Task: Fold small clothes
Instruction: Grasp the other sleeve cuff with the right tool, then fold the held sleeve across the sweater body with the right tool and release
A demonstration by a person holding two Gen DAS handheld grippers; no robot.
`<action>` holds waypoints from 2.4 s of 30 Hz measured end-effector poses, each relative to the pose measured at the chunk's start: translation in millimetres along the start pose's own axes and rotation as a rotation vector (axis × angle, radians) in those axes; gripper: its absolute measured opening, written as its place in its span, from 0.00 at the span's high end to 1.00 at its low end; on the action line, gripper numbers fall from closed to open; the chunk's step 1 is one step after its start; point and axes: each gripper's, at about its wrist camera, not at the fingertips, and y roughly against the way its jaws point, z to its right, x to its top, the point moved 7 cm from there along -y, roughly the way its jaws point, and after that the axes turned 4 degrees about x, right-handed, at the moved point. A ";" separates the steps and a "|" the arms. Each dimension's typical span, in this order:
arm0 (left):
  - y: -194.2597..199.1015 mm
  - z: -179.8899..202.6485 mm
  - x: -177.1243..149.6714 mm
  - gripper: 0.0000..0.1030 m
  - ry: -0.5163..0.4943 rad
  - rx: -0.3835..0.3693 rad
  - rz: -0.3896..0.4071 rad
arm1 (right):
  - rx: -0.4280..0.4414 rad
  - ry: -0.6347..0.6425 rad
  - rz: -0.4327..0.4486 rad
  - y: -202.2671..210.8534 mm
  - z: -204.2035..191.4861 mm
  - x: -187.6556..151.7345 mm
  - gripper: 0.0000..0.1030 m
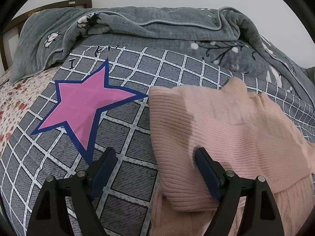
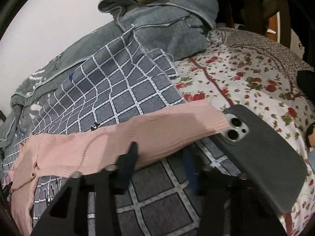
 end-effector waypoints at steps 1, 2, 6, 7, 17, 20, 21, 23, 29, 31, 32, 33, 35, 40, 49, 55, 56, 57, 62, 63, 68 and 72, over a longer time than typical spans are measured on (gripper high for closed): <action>0.0 0.2 0.0 0.20 0.000 0.000 0.000 | -0.010 0.005 -0.006 -2.9 -1.0 0.5 0.78; 0.0 0.1 -0.1 0.20 0.001 -0.001 0.000 | -0.022 0.014 -0.007 -4.8 -2.4 1.3 0.88; -0.3 -0.4 -0.1 0.20 0.004 -0.008 0.002 | -0.066 0.074 0.070 6.6 -14.2 8.7 0.94; -0.2 -0.5 -0.1 0.20 0.006 -0.013 0.002 | -0.082 0.096 0.112 14.6 -20.1 11.9 0.94; 11.0 -19.5 -1.2 0.17 0.108 -0.160 0.003 | -0.050 0.312 0.319 64.7 -163.2 25.9 0.95; 16.9 -34.4 -2.5 0.17 0.112 -0.158 0.009 | 0.020 0.416 0.345 76.7 -241.9 21.6 0.95; 18.6 -41.4 -2.2 0.17 0.110 -0.147 0.011 | 0.049 0.445 0.347 79.0 -268.0 18.6 0.95; 20.3 -57.2 -2.0 0.16 0.109 -0.103 0.009 | 0.123 0.494 0.334 79.0 -324.8 7.6 0.95; 17.7 -92.2 -2.1 0.16 0.133 -0.073 -0.009 | 0.340 0.607 0.226 52.3 -478.9 -55.2 0.95; 19.4 -98.6 -3.1 0.16 0.125 -0.072 0.000 | 0.400 0.651 0.167 40.1 -522.4 -87.0 0.95; 19.8 -102.0 -4.1 0.16 0.121 -0.073 0.003 | 0.424 0.669 0.140 34.8 -538.2 -101.7 0.95; 19.9 -104.5 -4.9 0.16 0.121 -0.078 0.004 | 0.447 0.689 0.110 29.7 -553.4 -117.4 0.95; 20.7 -107.2 -5.4 0.16 0.118 -0.092 0.003 | 0.480 0.731 0.043 15.3 -575.7 -147.8 0.95; 20.6 -109.9 -3.9 0.15 0.132 -0.087 0.011 | 0.522 0.852 -0.121 -16.6 -597.7 -216.3 0.72; 28.6 -84.7 2.3 0.15 0.141 -0.217 0.038 | 0.515 0.786 -0.013 23.1 -506.4 -168.5 0.44; 30.6 -42.4 6.7 0.17 0.083 -0.234 0.057 | 0.316 0.735 0.035 11.5 -406.5 -125.3 0.42; 30.0 -36.8 6.6 0.18 0.076 -0.231 0.056 | 0.297 0.713 0.017 5.7 -391.9 -120.9 0.42; 29.6 -31.1 6.4 0.20 0.069 -0.227 0.058 | 0.277 0.682 -0.018 -3.5 -374.8 -118.2 0.42; 27.4 -10.9 3.5 0.70 0.026 -0.241 0.053 | 0.260 0.608 -0.086 -27.4 -332.5 -116.1 0.42; 26.4 -8.8 2.7 0.75 0.024 -0.250 0.050 | 0.267 0.591 -0.097 -32.0 -329.0 -117.4 0.42; 34.1 -12.3 3.1 0.93 0.041 -0.258 0.083 | 0.220 0.553 -0.118 -47.7 -322.8 -113.5 0.71; 39.9 -16.7 -1.6 0.94 0.054 -0.261 0.083 | 0.248 0.513 -0.075 -42.0 -321.3 -105.2 0.79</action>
